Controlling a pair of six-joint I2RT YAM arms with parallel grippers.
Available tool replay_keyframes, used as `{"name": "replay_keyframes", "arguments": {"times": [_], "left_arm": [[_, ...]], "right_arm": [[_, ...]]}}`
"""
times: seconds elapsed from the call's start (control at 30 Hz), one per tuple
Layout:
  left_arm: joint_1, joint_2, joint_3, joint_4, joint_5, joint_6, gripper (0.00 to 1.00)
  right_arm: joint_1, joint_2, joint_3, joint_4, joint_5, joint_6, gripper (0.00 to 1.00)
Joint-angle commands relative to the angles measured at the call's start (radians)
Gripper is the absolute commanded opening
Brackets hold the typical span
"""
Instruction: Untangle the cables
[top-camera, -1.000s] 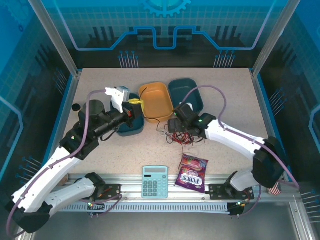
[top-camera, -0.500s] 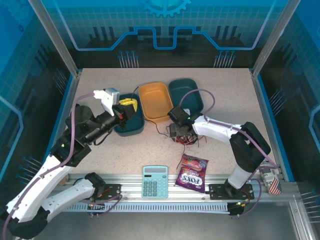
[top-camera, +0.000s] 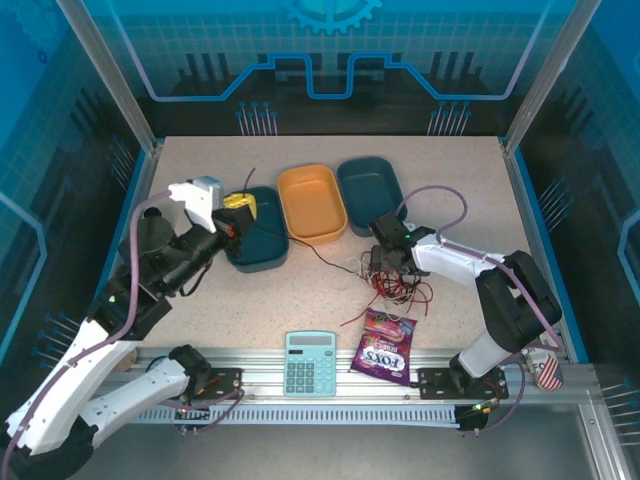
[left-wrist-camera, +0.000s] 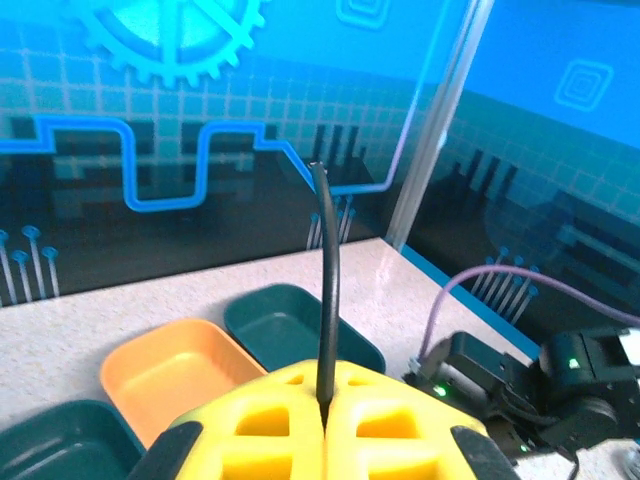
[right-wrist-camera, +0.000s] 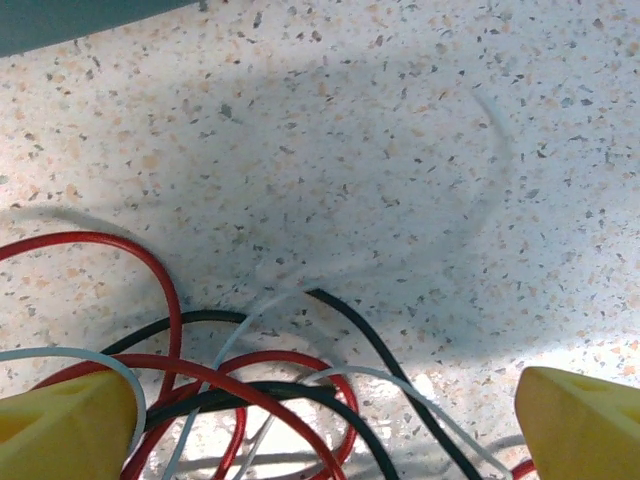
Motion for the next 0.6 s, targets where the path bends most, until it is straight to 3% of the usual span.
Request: {"name": "replay_keyframes", "arguments": {"times": [0.0, 0.57], "left_arm": [[0.009, -0.061, 0.064, 0.021, -0.107, 0.057, 0.0], [0.009, -0.195, 0.084, 0.077, -0.253, 0.138, 0.0]], "right_arm": [[-0.024, -0.014, -0.025, 0.007, -0.004, 0.007, 0.97], [-0.051, -0.026, -0.056, 0.028, -0.039, -0.002, 0.96]]}}
